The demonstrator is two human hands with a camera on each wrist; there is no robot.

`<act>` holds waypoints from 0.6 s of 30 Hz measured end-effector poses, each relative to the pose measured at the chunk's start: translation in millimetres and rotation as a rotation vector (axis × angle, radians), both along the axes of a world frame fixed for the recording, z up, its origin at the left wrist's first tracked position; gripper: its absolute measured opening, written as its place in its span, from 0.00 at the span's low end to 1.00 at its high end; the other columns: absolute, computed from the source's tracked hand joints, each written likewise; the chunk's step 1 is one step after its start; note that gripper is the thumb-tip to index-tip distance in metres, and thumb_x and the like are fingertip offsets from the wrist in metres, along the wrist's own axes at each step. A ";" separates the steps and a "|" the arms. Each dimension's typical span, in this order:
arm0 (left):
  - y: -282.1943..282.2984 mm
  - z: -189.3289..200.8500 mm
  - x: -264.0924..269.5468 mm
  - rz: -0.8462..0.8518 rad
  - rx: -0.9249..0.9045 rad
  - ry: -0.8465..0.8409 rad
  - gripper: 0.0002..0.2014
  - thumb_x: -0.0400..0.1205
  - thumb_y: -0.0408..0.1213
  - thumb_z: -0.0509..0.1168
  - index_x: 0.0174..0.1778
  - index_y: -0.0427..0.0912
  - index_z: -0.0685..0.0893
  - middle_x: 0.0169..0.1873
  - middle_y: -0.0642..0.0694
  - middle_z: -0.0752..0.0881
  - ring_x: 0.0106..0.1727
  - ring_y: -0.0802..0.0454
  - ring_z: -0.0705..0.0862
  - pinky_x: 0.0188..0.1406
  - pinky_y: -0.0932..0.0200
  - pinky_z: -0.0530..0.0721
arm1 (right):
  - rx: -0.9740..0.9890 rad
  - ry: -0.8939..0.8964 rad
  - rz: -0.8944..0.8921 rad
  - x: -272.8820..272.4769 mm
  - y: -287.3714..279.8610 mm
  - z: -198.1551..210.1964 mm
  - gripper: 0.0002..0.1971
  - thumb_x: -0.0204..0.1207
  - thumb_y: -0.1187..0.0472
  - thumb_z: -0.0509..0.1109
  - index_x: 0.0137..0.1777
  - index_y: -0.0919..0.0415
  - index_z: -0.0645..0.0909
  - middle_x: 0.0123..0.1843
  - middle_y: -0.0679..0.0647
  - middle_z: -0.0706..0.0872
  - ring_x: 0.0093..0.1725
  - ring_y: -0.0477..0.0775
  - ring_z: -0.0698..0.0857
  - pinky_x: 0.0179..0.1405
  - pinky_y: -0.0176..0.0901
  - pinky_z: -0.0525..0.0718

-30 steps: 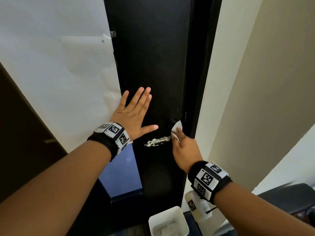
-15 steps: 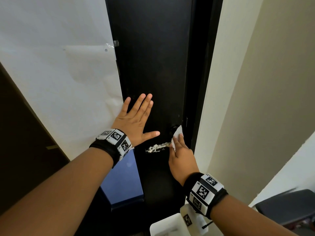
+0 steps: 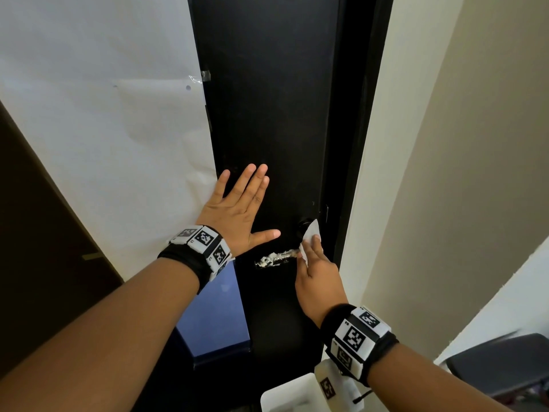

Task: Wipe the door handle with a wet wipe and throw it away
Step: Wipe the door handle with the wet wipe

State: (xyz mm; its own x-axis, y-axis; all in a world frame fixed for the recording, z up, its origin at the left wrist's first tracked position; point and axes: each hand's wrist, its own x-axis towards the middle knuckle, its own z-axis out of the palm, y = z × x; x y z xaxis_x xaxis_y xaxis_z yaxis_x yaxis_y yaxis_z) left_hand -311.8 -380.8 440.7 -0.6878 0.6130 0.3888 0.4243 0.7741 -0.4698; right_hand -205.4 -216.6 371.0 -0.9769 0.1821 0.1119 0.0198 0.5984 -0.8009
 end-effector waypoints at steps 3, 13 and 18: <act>0.2 0.1 0.2 -0.001 0.002 -0.001 0.49 0.75 0.74 0.30 0.82 0.37 0.35 0.82 0.41 0.30 0.82 0.44 0.29 0.79 0.36 0.30 | 0.003 0.009 0.006 2.1 -2.2 -3.1 0.25 0.87 0.55 0.51 0.83 0.58 0.57 0.87 0.52 0.48 0.84 0.49 0.54 0.72 0.28 0.51; 0.1 0.2 0.0 0.001 0.001 -0.002 0.50 0.76 0.74 0.32 0.82 0.37 0.36 0.82 0.41 0.31 0.83 0.44 0.30 0.79 0.36 0.31 | -0.004 0.007 0.012 3.6 -6.0 -5.6 0.25 0.87 0.54 0.51 0.83 0.58 0.57 0.87 0.52 0.47 0.84 0.52 0.57 0.74 0.32 0.54; 0.1 0.3 0.5 -0.006 0.006 -0.007 0.49 0.76 0.74 0.32 0.82 0.37 0.36 0.82 0.41 0.32 0.83 0.44 0.30 0.79 0.36 0.31 | 0.006 0.020 0.009 4.7 -6.4 -5.4 0.25 0.87 0.55 0.51 0.83 0.59 0.59 0.87 0.53 0.49 0.82 0.52 0.62 0.72 0.29 0.58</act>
